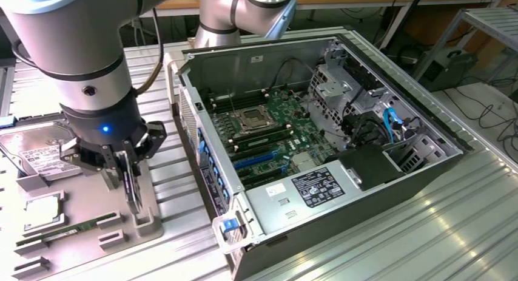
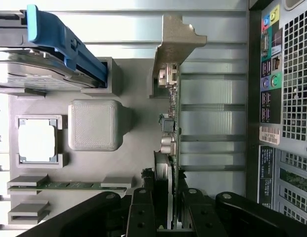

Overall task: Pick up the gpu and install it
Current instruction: 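Pick up the gpu and move the gpu toward the slot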

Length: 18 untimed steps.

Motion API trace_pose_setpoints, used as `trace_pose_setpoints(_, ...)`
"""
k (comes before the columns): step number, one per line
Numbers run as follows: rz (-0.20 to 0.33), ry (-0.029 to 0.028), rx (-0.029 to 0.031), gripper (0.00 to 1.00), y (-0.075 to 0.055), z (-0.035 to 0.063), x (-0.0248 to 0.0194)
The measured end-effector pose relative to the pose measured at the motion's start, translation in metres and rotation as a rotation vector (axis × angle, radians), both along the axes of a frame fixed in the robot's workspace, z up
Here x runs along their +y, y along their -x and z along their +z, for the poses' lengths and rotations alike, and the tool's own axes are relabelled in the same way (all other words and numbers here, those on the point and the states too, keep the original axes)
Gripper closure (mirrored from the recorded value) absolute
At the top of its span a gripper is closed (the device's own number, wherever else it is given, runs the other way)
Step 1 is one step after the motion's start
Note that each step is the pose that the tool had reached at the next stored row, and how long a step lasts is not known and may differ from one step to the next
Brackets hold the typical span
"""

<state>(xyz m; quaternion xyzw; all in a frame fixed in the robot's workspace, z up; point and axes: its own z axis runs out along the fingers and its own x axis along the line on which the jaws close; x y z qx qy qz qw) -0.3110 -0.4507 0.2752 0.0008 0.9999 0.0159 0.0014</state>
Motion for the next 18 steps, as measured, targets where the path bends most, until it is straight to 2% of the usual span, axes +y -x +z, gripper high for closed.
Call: trace_pose_setpoints(18,0.000,0.0001,0.0000,0.73,0.000,0.0254,0.0000)
